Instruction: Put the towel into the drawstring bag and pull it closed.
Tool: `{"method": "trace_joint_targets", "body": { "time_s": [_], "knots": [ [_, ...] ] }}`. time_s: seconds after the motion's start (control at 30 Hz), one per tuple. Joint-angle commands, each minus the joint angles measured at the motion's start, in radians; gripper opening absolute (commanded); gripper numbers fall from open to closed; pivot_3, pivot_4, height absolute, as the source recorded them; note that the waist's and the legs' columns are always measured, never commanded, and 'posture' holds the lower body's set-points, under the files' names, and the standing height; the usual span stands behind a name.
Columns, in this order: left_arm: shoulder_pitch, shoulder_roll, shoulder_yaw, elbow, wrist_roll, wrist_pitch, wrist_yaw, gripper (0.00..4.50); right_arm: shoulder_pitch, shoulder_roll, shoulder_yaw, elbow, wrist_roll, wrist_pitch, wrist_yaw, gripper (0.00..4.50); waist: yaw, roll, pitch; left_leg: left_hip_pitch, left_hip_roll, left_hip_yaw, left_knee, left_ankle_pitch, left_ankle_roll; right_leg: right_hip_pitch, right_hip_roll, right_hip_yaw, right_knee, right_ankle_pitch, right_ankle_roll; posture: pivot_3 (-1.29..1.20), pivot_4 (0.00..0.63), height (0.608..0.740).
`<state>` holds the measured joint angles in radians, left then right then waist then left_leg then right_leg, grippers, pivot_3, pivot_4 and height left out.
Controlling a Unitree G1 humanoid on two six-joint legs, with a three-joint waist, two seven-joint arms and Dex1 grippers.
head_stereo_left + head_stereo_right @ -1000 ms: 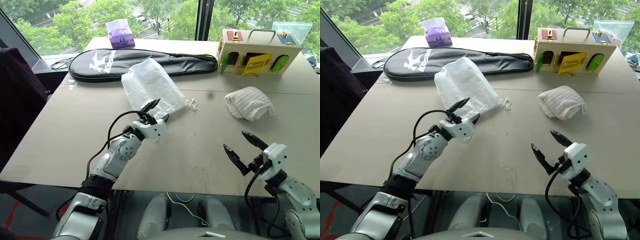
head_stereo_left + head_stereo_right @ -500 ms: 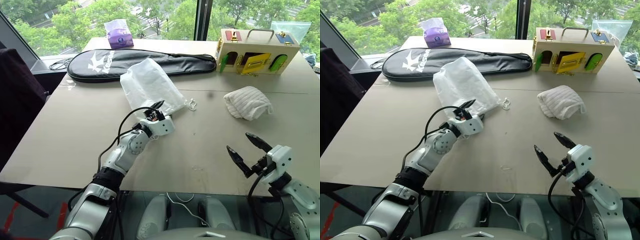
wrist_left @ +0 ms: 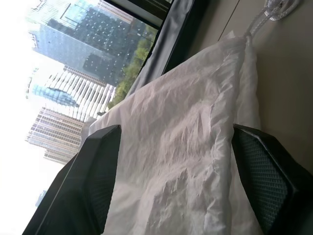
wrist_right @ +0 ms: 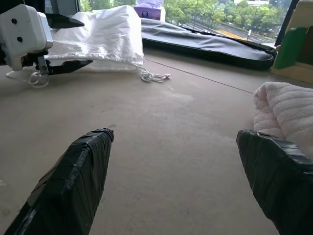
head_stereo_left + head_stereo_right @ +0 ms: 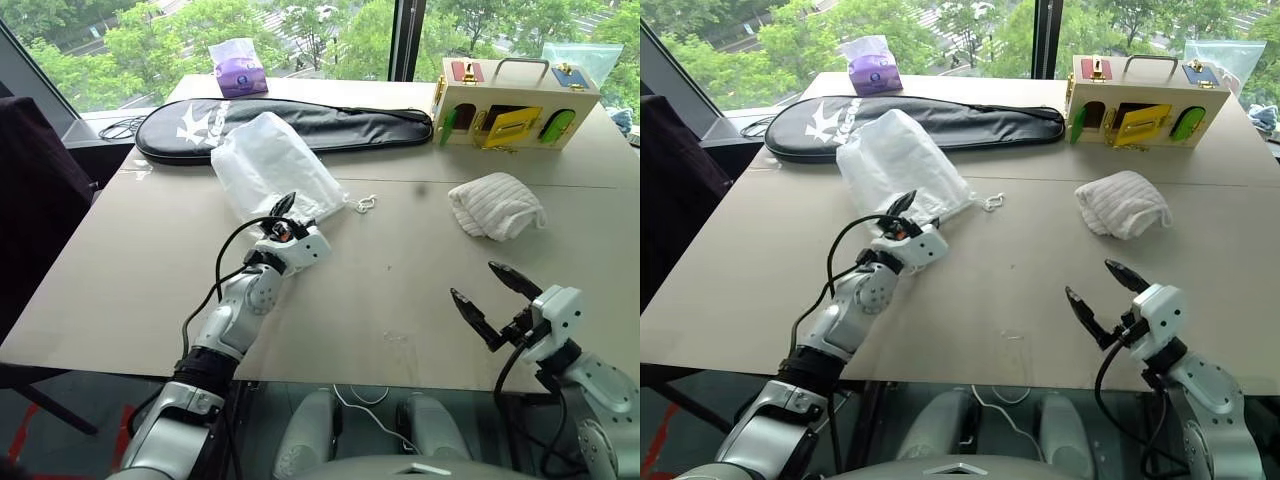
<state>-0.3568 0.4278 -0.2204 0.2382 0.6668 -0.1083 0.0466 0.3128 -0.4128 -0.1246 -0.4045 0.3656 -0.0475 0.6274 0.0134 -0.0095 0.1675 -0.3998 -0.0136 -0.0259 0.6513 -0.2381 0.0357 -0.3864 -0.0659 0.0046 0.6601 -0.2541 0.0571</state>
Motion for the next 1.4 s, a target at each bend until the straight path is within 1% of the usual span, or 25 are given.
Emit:
{"method": "trace_joint_targets", "body": {
  "time_s": [0.03, 0.23, 0.27, 0.37, 0.4, 0.43, 0.53, 0.57, 0.7, 0.8, 0.87, 0.97, 1.1, 1.23, 1.3, 1.33, 1.37, 1.4],
  "knots": [
    [0.006, 0.014, 0.026, -0.032, 0.001, 0.031, 0.014, 3.58, -0.009, -0.004, -0.006, -0.016, 0.014, -0.004, 0.008, 4.32, 0.000, 0.000, 0.000, 0.000, 0.000, 0.000, 0.000, 0.000, 0.000, 0.000, 0.000, 0.000, 0.000, 0.000, 0.000, 0.00, 0.150, 0.740],
    [0.002, 0.015, 0.036, 0.000, -0.025, 0.089, -0.020, 3.58, -0.010, -0.007, -0.008, -0.017, 0.016, 0.001, 0.014, 4.32, 0.000, 0.000, 0.000, 0.000, 0.000, 0.000, 0.000, 0.000, 0.000, 0.000, 0.000, 0.000, 0.000, 0.000, 0.000, 0.00, 0.150, 0.740],
    [-0.001, 0.015, 0.036, 0.002, -0.029, 0.089, -0.019, 3.34, -0.010, -0.007, -0.008, -0.018, 0.017, 0.002, 0.015, 4.32, -0.001, 0.000, -0.001, 0.000, 0.000, 0.000, 0.000, 0.000, 0.000, 0.000, 0.000, 0.000, 0.000, 0.000, 0.000, 0.00, 0.150, 0.740],
    [-0.003, 0.014, 0.040, -0.001, -0.038, 0.096, -0.010, 2.37, -0.011, -0.008, -0.010, -0.017, 0.017, 0.004, 0.018, 4.32, 0.000, 0.000, -0.001, 0.001, 0.000, 0.000, 0.000, 0.000, 0.000, 0.000, 0.000, 0.000, 0.001, 0.000, 0.000, 0.00, 0.150, 0.740],
    [0.000, 0.013, 0.042, -0.004, -0.040, 0.099, -0.010, 1.88, -0.009, -0.007, -0.010, -0.019, 0.017, 0.004, 0.018, 4.32, 0.000, 0.001, -0.001, 0.001, 0.000, 0.000, 0.000, 0.000, 0.000, 0.000, 0.000, 0.000, 0.001, 0.000, 0.000, 0.00, 0.150, 0.740],
    [0.002, 0.013, 0.043, -0.005, -0.041, 0.103, -0.010, 1.57, -0.008, -0.007, -0.010, -0.020, 0.016, 0.005, 0.018, 4.32, 0.000, 0.001, -0.001, 0.001, 0.000, 0.000, 0.000, 0.000, 0.000, 0.000, 0.000, 0.000, 0.001, 0.000, 0.000, 0.00, 0.150, 0.740],
    [0.006, 0.015, 0.047, -0.016, -0.042, 0.105, -0.012, 0.12, -0.005, -0.006, -0.010, -0.025, 0.015, 0.007, 0.017, 4.32, 0.002, 0.002, -0.003, 0.001, 0.000, 0.000, 0.000, 0.000, 0.000, 0.000, -0.001, 0.000, 0.001, 0.000, 0.000, 0.00, 0.150, 0.740],
    [0.006, 0.016, 0.049, -0.023, -0.042, 0.105, -0.014, 0.02, -0.005, -0.006, -0.011, -0.026, 0.015, 0.007, 0.016, 4.32, 0.002, 0.002, -0.003, 0.001, 0.000, 0.000, 0.000, 0.000, 0.000, 0.001, -0.001, 0.000, 0.001, 0.000, 0.000, 0.00, 0.150, 0.740],
    [-0.002, 0.024, 0.058, -0.057, -0.048, 0.096, -0.013, 0.02, -0.005, -0.005, -0.012, -0.028, 0.015, 0.011, 0.015, 4.32, 0.001, 0.002, -0.003, 0.002, 0.000, 0.000, 0.000, 0.000, 0.000, 0.001, -0.002, 0.000, 0.001, 0.000, 0.000, 0.00, 0.150, 0.740],
    [-0.025, 0.030, 0.071, -0.063, -0.082, 0.063, -0.029, 0.02, -0.018, -0.005, -0.016, -0.032, 0.025, 0.020, 0.014, 4.32, 0.002, 0.002, -0.003, 0.001, 0.000, 0.000, 0.000, 0.000, 0.000, 0.001, -0.002, 0.000, 0.001, 0.000, 0.000, 0.00, 0.150, 0.740],
    [-0.048, 0.038, 0.083, -0.069, -0.117, 0.046, -0.060, 0.02, -0.030, -0.008, -0.019, -0.031, 0.030, 0.026, 0.016, 4.32, 0.002, 0.001, -0.003, 0.001, 0.000, 0.000, 0.000, 0.000, 0.000, 0.000, -0.002, 0.000, 0.001, 0.000, 0.000, 0.00, 0.150, 0.740],
    [-0.097, 0.060, 0.102, -0.096, -0.190, 0.030, -0.150, 0.02, -0.051, -0.016, -0.028, -0.023, 0.041, 0.034, 0.022, 4.32, 0.001, 0.000, -0.002, 0.000, 0.000, 0.000, 0.000, 0.000, 0.000, 0.000, -0.002, -0.001, 0.001, 0.000, 0.000, 0.00, 0.150, 0.740],
    [-0.146, 0.108, 0.123, -0.125, -0.228, 0.012, -0.207, 0.02, -0.078, -0.015, -0.037, -0.018, 0.062, 0.045, 0.021, 4.32, -0.001, 0.000, -0.002, 0.000, 0.000, 0.000, 0.000, 0.000, 0.000, 0.000, -0.002, -0.001, 0.000, 0.000, 0.000, 0.00, 0.150, 0.740],
    [-0.208, 0.209, 0.073, -0.123, -0.110, -0.097, -0.189, 0.02, -0.110, -0.014, -0.032, 0.002, 0.070, 0.050, 0.025, 4.32, -0.002, 0.000, -0.002, 0.000, 0.000, 0.000, 0.000, 0.000, 0.000, 0.000, -0.001, 0.000, 0.000, 0.000, 0.000, 0.00, 0.150, 0.740],
    [-0.238, 0.263, 0.032, -0.128, 0.003, -0.174, -0.130, 0.02, -0.121, -0.014, -0.024, 0.015, 0.068, 0.048, 0.031, 4.32, 0.000, -0.001, -0.001, 0.000, 0.000, 0.000, 0.000, 0.000, 0.000, 0.000, 0.000, -0.001, 0.000, 0.000, 0.000, 0.00, 0.150, 0.740],
    [-0.246, 0.277, 0.019, -0.130, 0.038, -0.194, -0.107, 0.02, -0.125, -0.014, -0.022, 0.020, 0.068, 0.047, 0.034, 4.32, 0.002, 0.000, -0.001, 0.000, 0.000, 0.000, 0.000, 0.000, 0.000, 0.000, 0.000, -0.001, 0.000, 0.000, 0.000, 0.00, 0.150, 0.740],
    [-0.242, 0.267, 0.021, -0.130, 0.033, -0.186, -0.107, 0.02, -0.131, -0.015, -0.020, 0.024, 0.068, 0.047, 0.036, 4.32, 0.002, 0.000, -0.001, 0.000, -0.001, 0.000, 0.000, 0.000, 0.000, 0.000, -0.001, -0.001, 0.000, 0.000, 0.000, 0.00, 0.150, 0.740],
    [-0.231, 0.233, 0.042, -0.129, -0.010, -0.146, -0.117, 0.02, -0.136, -0.016, -0.019, 0.027, 0.069, 0.048, 0.037, 4.32, 0.002, 0.000, -0.002, 0.000, -0.001, 0.000, 0.000, 0.000, 0.000, 0.000, -0.001, -0.001, 0.000, 0.000, 0.000, 0.00, 0.150, 0.740]
  ]
}}
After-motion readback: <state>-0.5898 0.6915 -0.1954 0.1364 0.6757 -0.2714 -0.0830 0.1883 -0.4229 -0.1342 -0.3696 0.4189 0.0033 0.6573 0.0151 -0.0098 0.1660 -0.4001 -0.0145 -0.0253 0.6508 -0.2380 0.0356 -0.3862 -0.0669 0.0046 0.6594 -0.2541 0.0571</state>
